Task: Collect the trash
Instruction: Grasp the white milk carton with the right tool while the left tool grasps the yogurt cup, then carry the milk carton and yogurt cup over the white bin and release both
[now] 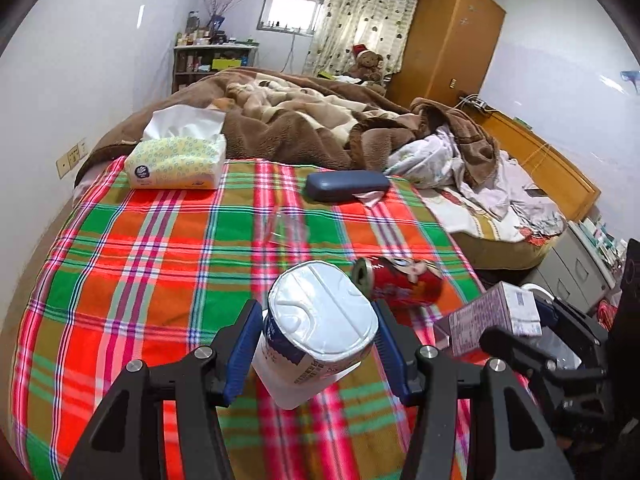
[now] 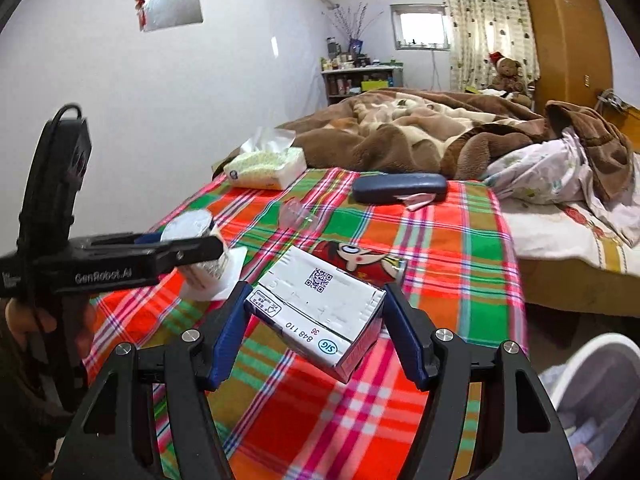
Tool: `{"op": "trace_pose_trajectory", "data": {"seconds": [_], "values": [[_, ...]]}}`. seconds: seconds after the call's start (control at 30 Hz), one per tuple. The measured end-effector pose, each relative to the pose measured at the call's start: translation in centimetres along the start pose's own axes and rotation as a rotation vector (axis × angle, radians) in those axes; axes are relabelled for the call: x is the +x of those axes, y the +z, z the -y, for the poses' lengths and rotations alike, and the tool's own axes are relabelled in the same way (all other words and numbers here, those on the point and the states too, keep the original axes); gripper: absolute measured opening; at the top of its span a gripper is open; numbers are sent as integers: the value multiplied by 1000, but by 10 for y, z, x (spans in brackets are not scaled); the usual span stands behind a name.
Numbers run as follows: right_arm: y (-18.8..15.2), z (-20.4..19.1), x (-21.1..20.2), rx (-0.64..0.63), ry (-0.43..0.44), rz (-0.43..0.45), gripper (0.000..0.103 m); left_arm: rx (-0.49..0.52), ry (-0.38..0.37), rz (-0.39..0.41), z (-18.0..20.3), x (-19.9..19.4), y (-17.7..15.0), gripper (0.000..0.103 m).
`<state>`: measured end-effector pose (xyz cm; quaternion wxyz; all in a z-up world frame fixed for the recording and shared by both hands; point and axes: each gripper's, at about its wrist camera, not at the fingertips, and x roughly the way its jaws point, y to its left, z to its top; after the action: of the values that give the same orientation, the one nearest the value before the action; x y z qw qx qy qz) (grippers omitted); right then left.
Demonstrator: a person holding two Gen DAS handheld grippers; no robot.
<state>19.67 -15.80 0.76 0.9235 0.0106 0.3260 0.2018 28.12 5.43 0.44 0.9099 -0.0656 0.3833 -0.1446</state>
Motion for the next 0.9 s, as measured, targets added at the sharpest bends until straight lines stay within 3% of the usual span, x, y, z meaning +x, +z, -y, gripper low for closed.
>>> {"op": "trace_pose_trajectory", "data": {"seconds": [0.37, 0.9], "values": [[-10, 24, -43, 49, -69, 48, 67, 55, -53, 34, 53, -36, -12, 56], [-31, 71, -103, 131, -193, 110, 67, 167, -181, 48, 155, -54, -27, 56]]}}
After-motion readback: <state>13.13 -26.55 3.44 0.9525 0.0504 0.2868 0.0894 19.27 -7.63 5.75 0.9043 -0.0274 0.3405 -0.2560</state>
